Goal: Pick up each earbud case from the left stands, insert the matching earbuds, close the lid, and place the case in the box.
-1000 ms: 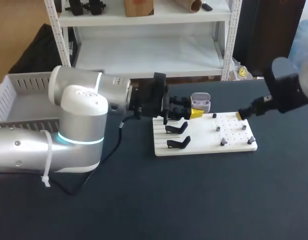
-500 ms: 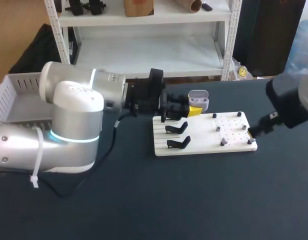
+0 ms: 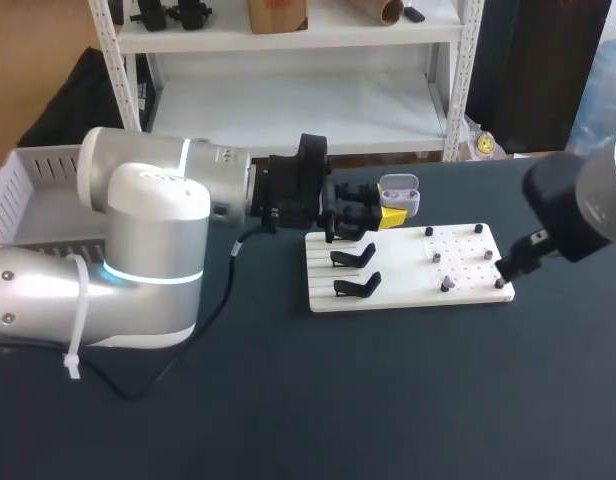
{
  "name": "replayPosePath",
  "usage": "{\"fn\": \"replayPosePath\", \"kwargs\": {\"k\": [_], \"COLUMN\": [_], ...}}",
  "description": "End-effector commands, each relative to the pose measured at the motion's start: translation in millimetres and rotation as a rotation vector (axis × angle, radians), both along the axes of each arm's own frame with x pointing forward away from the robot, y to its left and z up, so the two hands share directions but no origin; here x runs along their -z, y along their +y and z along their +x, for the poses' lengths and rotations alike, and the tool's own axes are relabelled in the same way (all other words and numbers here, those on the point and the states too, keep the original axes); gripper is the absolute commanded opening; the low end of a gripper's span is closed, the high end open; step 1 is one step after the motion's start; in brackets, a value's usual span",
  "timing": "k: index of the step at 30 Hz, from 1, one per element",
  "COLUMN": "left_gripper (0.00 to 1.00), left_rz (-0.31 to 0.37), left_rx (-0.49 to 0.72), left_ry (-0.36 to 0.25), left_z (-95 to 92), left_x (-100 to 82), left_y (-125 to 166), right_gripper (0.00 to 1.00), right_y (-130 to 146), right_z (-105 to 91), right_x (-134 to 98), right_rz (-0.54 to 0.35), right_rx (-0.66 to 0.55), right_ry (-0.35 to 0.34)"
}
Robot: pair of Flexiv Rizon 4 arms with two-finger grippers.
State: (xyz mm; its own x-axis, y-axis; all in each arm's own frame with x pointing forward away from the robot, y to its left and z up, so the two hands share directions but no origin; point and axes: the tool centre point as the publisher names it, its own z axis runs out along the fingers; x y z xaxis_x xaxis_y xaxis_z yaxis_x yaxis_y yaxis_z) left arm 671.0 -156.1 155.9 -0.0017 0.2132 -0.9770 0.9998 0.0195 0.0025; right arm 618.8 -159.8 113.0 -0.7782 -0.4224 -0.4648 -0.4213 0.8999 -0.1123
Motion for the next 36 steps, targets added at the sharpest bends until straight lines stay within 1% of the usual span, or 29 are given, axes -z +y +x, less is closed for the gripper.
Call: {"fn": "replayPosePath", "kwargs": {"k": [1,11,13,19,21,22,23,24,26,28,29,34,36], "left_gripper": [0.00,0.00,0.00,0.00,0.00,0.00,0.00,0.00,0.00,0.00,0.00,0.00,0.00], "left_rz": [-0.004,-0.004,-0.004,-0.004,-0.004,-0.004,-0.004,-0.004,-0.004,-0.004,-0.004,-0.004,-0.004], "left_rx": [-0.009,-0.009,-0.009,-0.009,-0.009,-0.009,-0.009,-0.009,-0.009,-0.009,-0.009,-0.009,-0.009], "left_ry": [-0.003,-0.003,-0.003,-0.003,-0.003,-0.003,-0.003,-0.003,-0.003,-0.003,-0.003,-0.003,-0.003], "left_z": [-2.2,-2.2,-2.2,-2.2,-2.2,-2.2,-2.2,-2.2,-2.2,-2.2,-2.2,-2.2,-2.2], "left_x": [0.3,0.3,0.3,0.3,0.3,0.3,0.3,0.3,0.3,0.3,0.3,0.3,0.3], "left_y": [0,0,0,0,0,0,0,0,0,0,0,0,0], "right_gripper": [1.00,1.00,1.00,1.00,1.00,1.00,1.00,1.00,1.00,1.00,1.00,1.00,1.00], "right_y": [0,0,-3,-1,0,1,2,2,3,3,3,8,9], "right_z": [-3.6,-3.6,-1.6,7.4,11.1,12.3,13.4,16.1,18.9,22.5,23.9,28.0,31.4], "right_x": [2,2,9,27,35,38,40,43,46,48,48,51,54], "right_rz": [-0.047,-0.047,-0.063,-0.098,-0.090,-0.112,-0.110,-0.115,-0.142,-0.156,-0.130,-0.099,-0.093], "right_rx": [0.034,0.034,0.015,-0.060,-0.100,-0.103,-0.107,-0.100,-0.079,0.007,0.040,0.196,0.208], "right_ry": [-0.042,-0.042,-0.043,0.019,0.069,0.074,0.093,0.109,0.119,0.142,0.158,0.193,0.195]}}
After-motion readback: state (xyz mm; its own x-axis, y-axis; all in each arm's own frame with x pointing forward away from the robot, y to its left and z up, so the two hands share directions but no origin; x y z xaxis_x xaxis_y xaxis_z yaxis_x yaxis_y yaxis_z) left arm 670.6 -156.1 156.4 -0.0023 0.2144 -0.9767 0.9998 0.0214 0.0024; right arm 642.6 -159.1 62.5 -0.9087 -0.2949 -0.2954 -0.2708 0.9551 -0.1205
